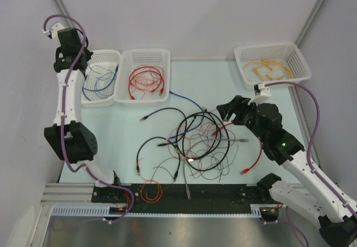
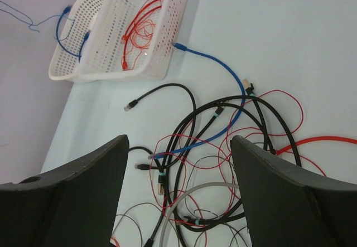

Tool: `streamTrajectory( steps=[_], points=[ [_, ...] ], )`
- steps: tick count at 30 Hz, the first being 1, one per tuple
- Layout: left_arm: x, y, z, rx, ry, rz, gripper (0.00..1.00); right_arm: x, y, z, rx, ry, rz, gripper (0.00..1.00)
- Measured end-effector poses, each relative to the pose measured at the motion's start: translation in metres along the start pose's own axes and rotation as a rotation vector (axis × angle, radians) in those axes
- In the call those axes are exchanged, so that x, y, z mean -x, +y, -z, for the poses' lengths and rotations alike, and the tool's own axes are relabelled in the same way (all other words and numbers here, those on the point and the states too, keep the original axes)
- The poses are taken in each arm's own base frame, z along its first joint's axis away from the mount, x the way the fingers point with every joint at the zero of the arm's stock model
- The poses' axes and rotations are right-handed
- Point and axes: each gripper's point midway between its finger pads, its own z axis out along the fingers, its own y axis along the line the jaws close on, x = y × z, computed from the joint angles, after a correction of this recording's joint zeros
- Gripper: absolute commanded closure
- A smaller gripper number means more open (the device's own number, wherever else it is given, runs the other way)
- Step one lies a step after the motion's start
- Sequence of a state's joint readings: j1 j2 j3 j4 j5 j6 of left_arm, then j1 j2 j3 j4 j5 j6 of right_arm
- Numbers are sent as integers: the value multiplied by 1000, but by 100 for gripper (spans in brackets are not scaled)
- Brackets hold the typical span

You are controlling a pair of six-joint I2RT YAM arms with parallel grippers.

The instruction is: Untangle the cables

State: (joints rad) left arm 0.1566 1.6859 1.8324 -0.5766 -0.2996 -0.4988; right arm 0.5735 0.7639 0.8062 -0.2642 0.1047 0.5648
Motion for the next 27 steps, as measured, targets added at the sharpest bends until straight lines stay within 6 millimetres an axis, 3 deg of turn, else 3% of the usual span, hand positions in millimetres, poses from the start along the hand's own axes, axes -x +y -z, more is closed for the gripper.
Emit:
streamTrajectory(
  steps=[5,8,9,11,12,14,17,20,22,24,26,27],
  points=[
    [-14,13,-37,29,27,-2,100,-13,-8,-17,-35,46,18,21],
    [-32,17,-64,47,64,-19,65,-22,-14,-26,-58,78,25,21],
    [-37,19,-70,53,73,-30,45,-23,-16,-28,-64,84,26,21],
    [-49,24,-87,67,102,-37,26,-26,-19,-31,-75,93,26,21],
    [-52,26,-93,72,111,-41,1,-26,-19,-31,-77,93,26,21],
    [-55,33,-103,89,123,-30,0,-26,-20,-32,-79,92,25,21],
    [-52,40,-103,104,123,-2,0,-24,-19,-33,-76,83,23,21],
    [-39,35,-87,67,98,31,0,-23,-18,-33,-68,81,21,21],
    [-36,25,-61,11,80,45,0,-22,-16,-33,-60,80,20,21],
    [-44,6,-20,-63,69,37,0,-22,-15,-32,-52,81,18,21],
    [-65,-37,37,-203,51,2,1,-21,-13,-31,-45,81,15,22],
    [-86,-68,72,-305,61,-30,1,-22,-13,-30,-42,82,14,22]
  ],
)
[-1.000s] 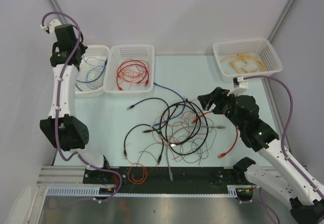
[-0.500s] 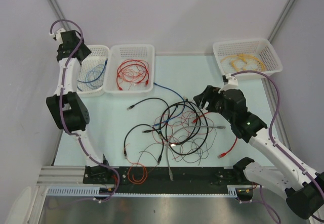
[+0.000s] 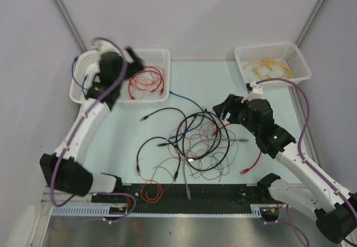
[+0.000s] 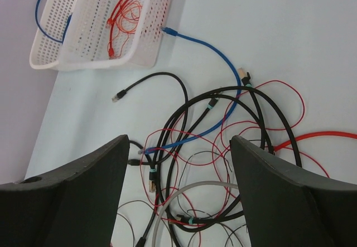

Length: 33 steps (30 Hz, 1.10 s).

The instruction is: Untangle the cables

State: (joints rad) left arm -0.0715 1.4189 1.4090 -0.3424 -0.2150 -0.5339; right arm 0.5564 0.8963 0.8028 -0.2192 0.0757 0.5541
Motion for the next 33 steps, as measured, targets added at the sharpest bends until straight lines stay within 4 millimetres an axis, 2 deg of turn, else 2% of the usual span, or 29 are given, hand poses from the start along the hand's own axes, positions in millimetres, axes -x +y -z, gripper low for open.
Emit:
streamTrajectory(
  steps=[2,3,4,5,7,9,11,13,15,19,21,25,28,33],
  points=[
    [-58,-88,55,-261,62,-72,0,-2,0,1,4,4,-2,22],
    [-97,-124,86,-386,120,-120,1,-3,0,2,6,7,-2,22],
    [-135,-148,115,-487,187,-169,2,-3,0,2,8,10,-1,22],
    [-174,-160,138,-558,257,-217,2,-4,0,3,8,11,3,22],
    [-222,-154,156,-588,346,-286,3,-4,-1,5,9,10,9,22],
    [-260,-136,161,-572,424,-349,4,-5,-1,7,8,12,12,22],
    [-289,-118,163,-547,489,-407,5,-7,-3,8,0,23,14,23],
    [-309,-106,163,-526,533,-450,5,-13,-7,9,-14,44,14,23],
    [-323,-97,162,-506,564,-481,11,-18,-11,9,-25,60,13,23],
    [-347,-79,157,-479,613,-542,30,-31,-20,11,-49,91,12,23],
    [-359,-74,154,-478,638,-567,33,-37,-26,13,-65,102,14,23],
    [-386,-71,146,-482,682,-650,33,-42,-33,14,-92,103,18,23],
    [-401,-79,139,-488,699,-713,32,-43,-36,15,-104,105,19,23],
    [-409,-94,121,-461,687,-788,31,-41,-37,16,-108,93,20,23]
  ],
)
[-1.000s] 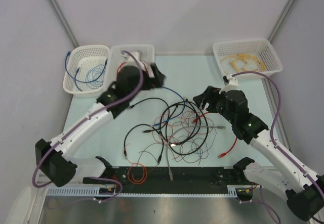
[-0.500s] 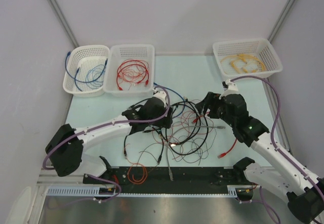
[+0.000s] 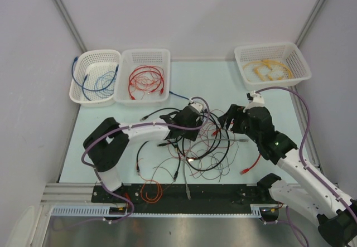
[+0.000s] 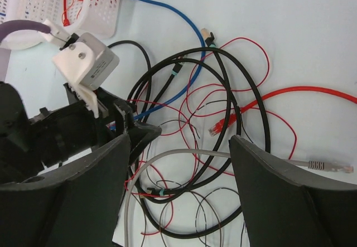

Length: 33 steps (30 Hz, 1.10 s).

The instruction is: Untangle the cables

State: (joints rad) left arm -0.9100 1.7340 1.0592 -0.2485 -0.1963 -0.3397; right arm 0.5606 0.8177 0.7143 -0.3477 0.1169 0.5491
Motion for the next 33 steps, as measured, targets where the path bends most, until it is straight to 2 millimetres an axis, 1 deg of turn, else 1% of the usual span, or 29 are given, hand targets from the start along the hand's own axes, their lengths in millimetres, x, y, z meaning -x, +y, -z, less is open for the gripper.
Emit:
streamTrajectory(
  steps=[3,6,8,9,10,12,13,16,18,20,22,26,28,30,32,33],
  points=[
    [0,6,-7,41,8,-13,34,1,0,1,0,-5,0,23],
    [-8,11,-15,73,40,-25,40,1,0,1,-2,-6,0,23],
    [-15,12,-22,86,63,-28,56,1,-1,1,-3,-7,0,23],
    [-13,12,-22,86,57,-32,64,1,-1,1,-3,-7,0,23],
    [-12,12,-22,86,56,-36,77,2,0,1,-3,-7,-1,23],
    [-13,13,-22,88,62,-42,89,2,0,2,-1,-11,-1,23],
    [-14,14,-21,88,66,-48,100,3,0,2,0,-13,0,23],
    [-15,14,-19,88,71,-52,100,4,0,6,4,-21,-2,23],
    [-13,14,-12,84,70,-54,100,6,1,9,10,-29,-3,23],
    [-6,10,3,62,49,-50,100,9,2,13,18,-41,-5,23],
    [7,4,29,12,-2,-36,100,12,4,16,28,-55,-7,23],
    [50,-22,100,-180,-172,-4,100,18,9,25,57,-83,-15,20],
    [67,-36,137,-296,-255,-1,100,20,12,28,76,-91,-27,19],
    [76,-50,167,-408,-313,-10,100,21,17,31,98,-96,-40,19],
    [77,-61,186,-503,-344,-25,100,25,24,34,133,-105,-59,18],
    [74,-66,192,-543,-349,-33,100,26,27,36,146,-111,-67,18]
  ],
)
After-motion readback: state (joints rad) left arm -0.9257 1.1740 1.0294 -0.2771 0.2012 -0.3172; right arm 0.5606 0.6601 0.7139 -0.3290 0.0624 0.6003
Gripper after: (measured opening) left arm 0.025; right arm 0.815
